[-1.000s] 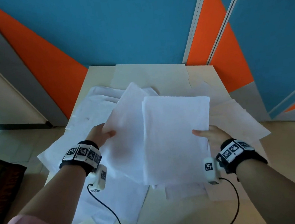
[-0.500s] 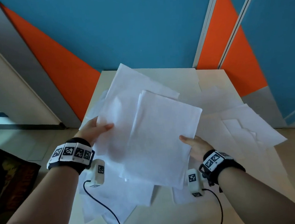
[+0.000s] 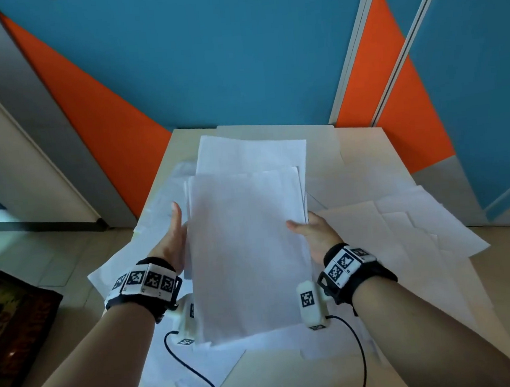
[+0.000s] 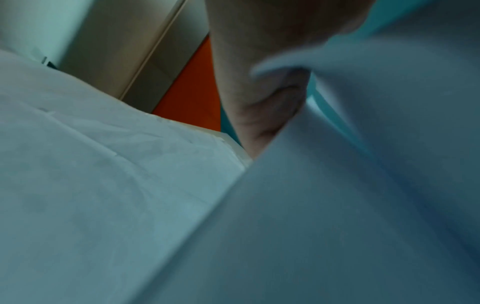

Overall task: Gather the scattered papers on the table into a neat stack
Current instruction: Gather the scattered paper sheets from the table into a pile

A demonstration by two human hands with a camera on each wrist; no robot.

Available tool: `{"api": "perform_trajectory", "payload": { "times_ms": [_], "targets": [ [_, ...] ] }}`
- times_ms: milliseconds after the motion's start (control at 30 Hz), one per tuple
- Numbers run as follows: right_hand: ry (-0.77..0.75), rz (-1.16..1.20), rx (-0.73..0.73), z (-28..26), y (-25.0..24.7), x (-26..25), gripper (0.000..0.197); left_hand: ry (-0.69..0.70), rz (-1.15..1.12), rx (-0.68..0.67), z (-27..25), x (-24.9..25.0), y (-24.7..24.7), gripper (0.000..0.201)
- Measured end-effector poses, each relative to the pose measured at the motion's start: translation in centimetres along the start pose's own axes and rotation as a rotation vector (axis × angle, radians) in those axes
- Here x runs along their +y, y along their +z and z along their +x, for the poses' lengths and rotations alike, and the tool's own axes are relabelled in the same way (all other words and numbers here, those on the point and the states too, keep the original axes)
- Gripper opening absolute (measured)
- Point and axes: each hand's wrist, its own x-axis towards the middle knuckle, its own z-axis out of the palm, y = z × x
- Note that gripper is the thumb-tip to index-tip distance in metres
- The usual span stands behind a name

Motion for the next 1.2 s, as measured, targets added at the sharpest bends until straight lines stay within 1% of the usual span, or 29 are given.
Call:
{"api": "perform_trajectory", "payload": {
  "times_ms": [67,133,167,200,233,267,333,400,467,500,533,567,633,667,733,767,833,900,967,1033,1067,1167,1200],
  "targets": [
    [-0.001,-0.003,0.023,0.2,-0.6,0.0,0.019,-0.013,0.098,-0.015,-0.2,-0.7,0.0,0.069],
    [0.022,-0.012,-0.012,0.2,-1.1,0.1,0.02,-0.027,0.208,-0.007,0.0,-1.3,0.4,0.1],
    [0.032,-0.024,-0.033,0.0,-1.3,0.0,0.021,-0.03,0.242,0.008,0.3,-1.7,0.6,0.108],
    [0.038,-0.028,-0.055,-0.1,-1.6,-0.1,0.02,-0.026,0.268,0.026,0.5,-1.9,0.9,0.109],
    [0.034,-0.023,-0.076,-0.3,-1.9,-0.1,0.019,-0.037,0.278,0.033,0.9,-2.0,1.1,0.104],
    [0.026,-0.012,-0.093,-0.4,-2.2,-0.2,0.019,-0.044,0.28,0.036,1.0,-2.1,1.5,0.095],
    [0.004,-0.012,-0.115,-0.5,-3.1,-0.2,0.021,-0.052,0.28,0.037,1.3,-2.2,2.2,0.071],
    [-0.016,-0.074,-0.164,-0.4,-4.0,-0.3,0.023,-0.05,0.264,0.075,1.5,-2.5,2.8,0.053],
    [0.015,-0.145,-0.192,-0.2,-5.4,-0.8,0.02,-0.036,0.269,0.191,1.9,-2.8,3.2,0.044],
    [0.033,-0.19,-0.187,-0.1,-6.4,-1.0,0.019,-0.031,0.288,0.262,2.1,-3.0,3.2,0.045],
    [0.051,-0.269,-0.162,0.2,-7.6,-1.2,0.021,-0.029,0.323,0.331,2.3,-3.2,3.0,0.048],
    [0.07,-0.38,-0.102,0.5,-9.1,-1.3,0.023,-0.032,0.361,0.388,2.4,-3.2,3.0,0.053],
    [0.118,-0.686,0.128,1.4,-12.5,-0.8,0.025,-0.05,0.405,0.446,2.3,-3.4,2.9,0.06],
    [0.161,-0.858,0.232,1.7,-14.4,-0.2,0.031,-0.054,0.413,0.46,2.3,-3.7,2.9,0.06],
    [0.31,-1.103,0.319,1.8,-17.7,1.2,0.046,-0.062,0.43,0.488,2.1,-3.9,3.2,0.059],
    [0.387,-1.15,0.341,1.7,-18.9,2.1,0.054,-0.069,0.433,0.499,2.0,-4.1,3.4,0.059],
    [0.495,-1.068,0.409,1.2,-20.3,3.5,0.075,-0.079,0.431,0.513,2.1,-4.4,3.8,0.061],
    [0.536,-1.011,0.43,0.9,-20.5,4.6,0.095,-0.092,0.426,0.519,2.2,-4.8,4.1,0.061],
    [0.543,-0.993,0.426,1.0,-20.3,5.2,0.102,-0.104,0.406,0.529,2.5,-5.1,4.1,0.057],
    [0.538,-0.934,0.428,1.4,-20.1,5.5,0.096,-0.114,0.399,0.535,2.7,-5.2,4.1,0.054],
    [0.546,-0.926,0.413,1.5,-20.0,5.6,0.088,-0.116,0.4,0.536,2.9,-5.3,4.0,0.053],
    [0.506,-1.009,0.338,1.5,-20.0,5.4,0.048,-0.123,0.397,0.535,3.1,-5.5,4.0,0.051],
    [0.475,-1.031,0.325,1.5,-20.1,5.1,0.039,-0.12,0.39,0.533,3.3,-5.7,3.9,0.05]
  ]
}}
